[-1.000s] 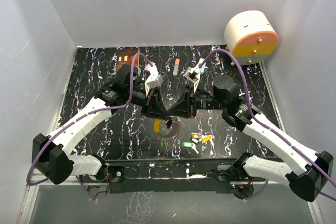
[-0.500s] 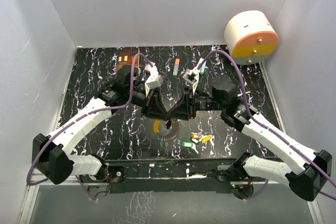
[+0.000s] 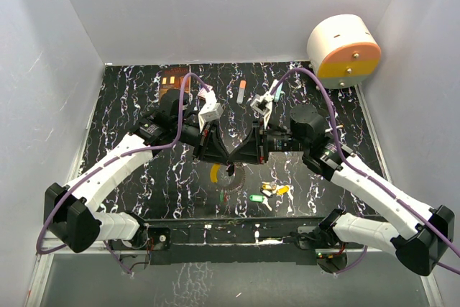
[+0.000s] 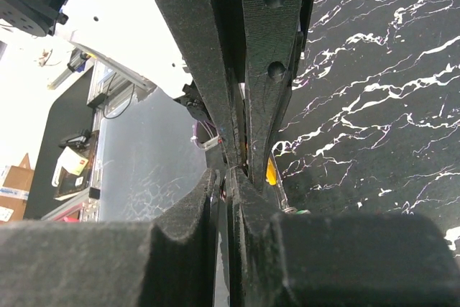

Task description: Put the keys on the keyring

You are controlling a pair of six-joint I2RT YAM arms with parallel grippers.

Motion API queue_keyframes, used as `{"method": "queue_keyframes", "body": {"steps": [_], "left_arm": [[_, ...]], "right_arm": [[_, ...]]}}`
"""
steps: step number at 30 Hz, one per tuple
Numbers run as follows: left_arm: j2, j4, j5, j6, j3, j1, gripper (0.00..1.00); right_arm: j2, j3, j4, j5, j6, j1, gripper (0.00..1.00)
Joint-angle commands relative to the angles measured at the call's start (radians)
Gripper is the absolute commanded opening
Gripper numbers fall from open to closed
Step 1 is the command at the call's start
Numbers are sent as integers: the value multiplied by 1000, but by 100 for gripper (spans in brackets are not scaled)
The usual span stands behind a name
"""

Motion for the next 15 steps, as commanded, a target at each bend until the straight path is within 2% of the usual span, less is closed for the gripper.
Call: {"method": "queue_keyframes", "body": {"steps": [1, 3, 7, 15], "left_arm": [[-26, -6, 18, 18, 30, -3, 0], [-26, -17, 12, 30, 31, -4, 1], [-26, -44, -6, 58, 34, -3, 18], [-24, -113, -22, 129, 42, -3, 27]], "right_arm": [[7, -6, 71, -28, 34, 1, 8], [22, -7, 71, -50, 65, -1, 8], [50, -17, 71, -90, 147, 1, 8], [55, -43, 73, -121, 282, -14, 8]]}}
